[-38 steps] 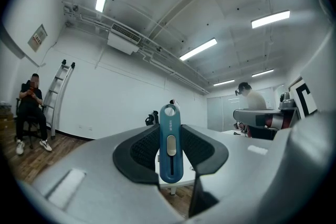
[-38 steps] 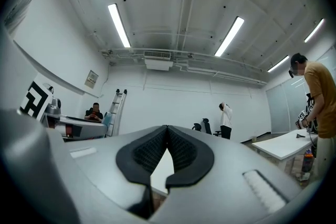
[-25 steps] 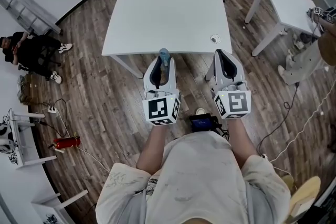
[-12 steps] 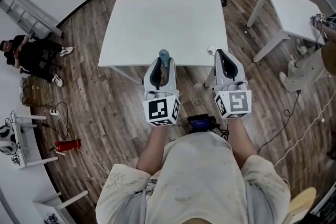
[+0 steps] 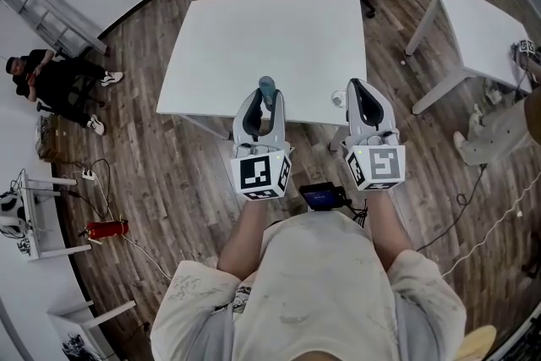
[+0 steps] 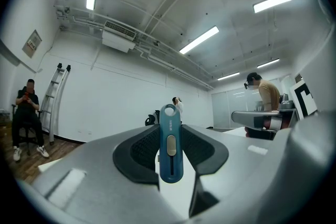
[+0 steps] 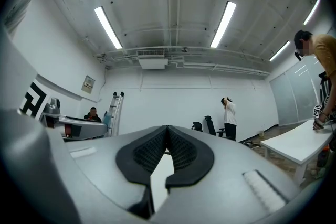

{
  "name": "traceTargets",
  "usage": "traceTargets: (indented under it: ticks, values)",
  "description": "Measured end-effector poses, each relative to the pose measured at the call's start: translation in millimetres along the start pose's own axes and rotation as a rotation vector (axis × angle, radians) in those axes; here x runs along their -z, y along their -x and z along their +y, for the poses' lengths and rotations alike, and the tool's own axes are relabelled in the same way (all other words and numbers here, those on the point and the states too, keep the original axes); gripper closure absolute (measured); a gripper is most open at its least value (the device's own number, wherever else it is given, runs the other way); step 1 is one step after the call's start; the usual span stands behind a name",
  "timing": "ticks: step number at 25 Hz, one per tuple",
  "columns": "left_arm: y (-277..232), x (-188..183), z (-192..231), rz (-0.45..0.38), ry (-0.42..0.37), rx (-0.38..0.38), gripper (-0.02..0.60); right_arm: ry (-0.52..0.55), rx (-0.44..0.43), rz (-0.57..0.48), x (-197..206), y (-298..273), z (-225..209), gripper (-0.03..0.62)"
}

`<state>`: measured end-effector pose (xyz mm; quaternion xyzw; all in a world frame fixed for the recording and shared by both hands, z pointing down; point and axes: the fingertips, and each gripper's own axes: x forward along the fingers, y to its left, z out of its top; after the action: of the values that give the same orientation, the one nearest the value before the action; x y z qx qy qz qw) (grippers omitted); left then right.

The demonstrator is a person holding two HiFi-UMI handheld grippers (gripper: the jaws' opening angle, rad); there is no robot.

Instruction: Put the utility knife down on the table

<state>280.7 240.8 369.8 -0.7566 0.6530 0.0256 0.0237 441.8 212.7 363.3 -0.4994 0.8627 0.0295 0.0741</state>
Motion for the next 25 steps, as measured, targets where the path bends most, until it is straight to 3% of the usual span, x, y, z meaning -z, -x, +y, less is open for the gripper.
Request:
traceTargets:
  ticks: [4, 8, 16, 18, 21, 25]
  values:
    - [-16.4, 2.1, -15.7, -0.007, -0.012, -0.001, 0.434, -0.008, 0.003, -0.016, 2.6, -3.2, -24.7, 0.589]
    - [-2.4, 0.7, -12.8, -0.015, -0.028, -0.012, 0.434, -0.016, 0.005, -0.023, 3.5, 5.6, -19.7, 0.589]
    - [-24.9, 52.9, 20.0, -0.012, -0.014, -0.02, 0.434, -0.006, -0.004, -0.016, 58.0, -27.7, -12.0, 0.589]
    - [-50.9, 53.4, 62.6, -0.016, -0.005, -0.013, 0.434, 0.001, 0.0, -0.009, 64.4, -72.6, 6.9, 0.589]
    - [-114.6, 43.5, 184.4, -0.013, 0.006, -0.005, 0.434, 0.013, 0.006, 0.0, 70.0, -195.9, 65.0, 0.589]
    - [-179.2, 48.6, 301.7, -0.011, 0.018, -0.002, 0.434, 0.028, 0.005, 0.002, 87.4, -319.9, 117.6, 0.589]
